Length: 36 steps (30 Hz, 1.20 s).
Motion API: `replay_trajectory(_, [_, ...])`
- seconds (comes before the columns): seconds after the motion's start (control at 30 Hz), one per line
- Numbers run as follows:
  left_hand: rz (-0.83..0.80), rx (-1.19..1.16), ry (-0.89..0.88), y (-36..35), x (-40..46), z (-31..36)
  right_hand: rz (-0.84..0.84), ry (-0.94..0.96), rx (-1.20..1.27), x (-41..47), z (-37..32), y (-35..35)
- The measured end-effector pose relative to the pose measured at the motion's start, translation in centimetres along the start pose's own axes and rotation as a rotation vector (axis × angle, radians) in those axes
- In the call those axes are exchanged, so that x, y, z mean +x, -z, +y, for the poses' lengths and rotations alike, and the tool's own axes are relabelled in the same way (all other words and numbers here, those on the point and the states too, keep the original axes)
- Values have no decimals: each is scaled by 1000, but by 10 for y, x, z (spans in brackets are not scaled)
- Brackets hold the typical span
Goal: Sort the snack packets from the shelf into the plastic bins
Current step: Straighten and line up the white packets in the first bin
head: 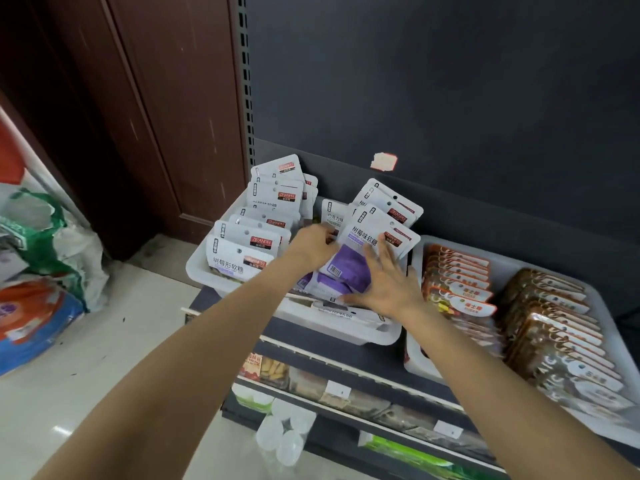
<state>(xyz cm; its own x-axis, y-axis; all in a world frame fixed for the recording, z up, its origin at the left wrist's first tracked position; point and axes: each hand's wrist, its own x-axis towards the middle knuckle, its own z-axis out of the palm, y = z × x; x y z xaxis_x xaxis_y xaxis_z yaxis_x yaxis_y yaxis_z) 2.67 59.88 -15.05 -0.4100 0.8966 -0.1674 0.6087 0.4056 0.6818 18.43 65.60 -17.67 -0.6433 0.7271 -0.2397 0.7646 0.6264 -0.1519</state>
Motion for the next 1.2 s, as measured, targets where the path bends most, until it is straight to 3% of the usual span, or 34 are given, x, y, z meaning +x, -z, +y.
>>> replay_trajectory(0.1, [110, -52, 129, -34, 17, -1, 51, 2, -84, 0, 4, -1])
replay_trajectory(0.27, [48, -81, 321, -66, 13, -38, 248, 92, -302, 9, 5, -1])
replay_trajectory(0.47, [-78, -32, 269, -67, 21, -59, 231, 317, -519, 42, 10, -9])
replay_trajectory(0.67, [-121, 43, 263, -72, 26, -68, 352, 197, -545, 49, 23, -22])
replay_trajectory(0.97, [7, 16, 340, -68, 29, -61, 428, 119, -610, 51, 25, -30])
replay_trajectory(1.2, [-107, 1, 290, -56, 18, -55, 389, 171, -601, 46, 20, -24])
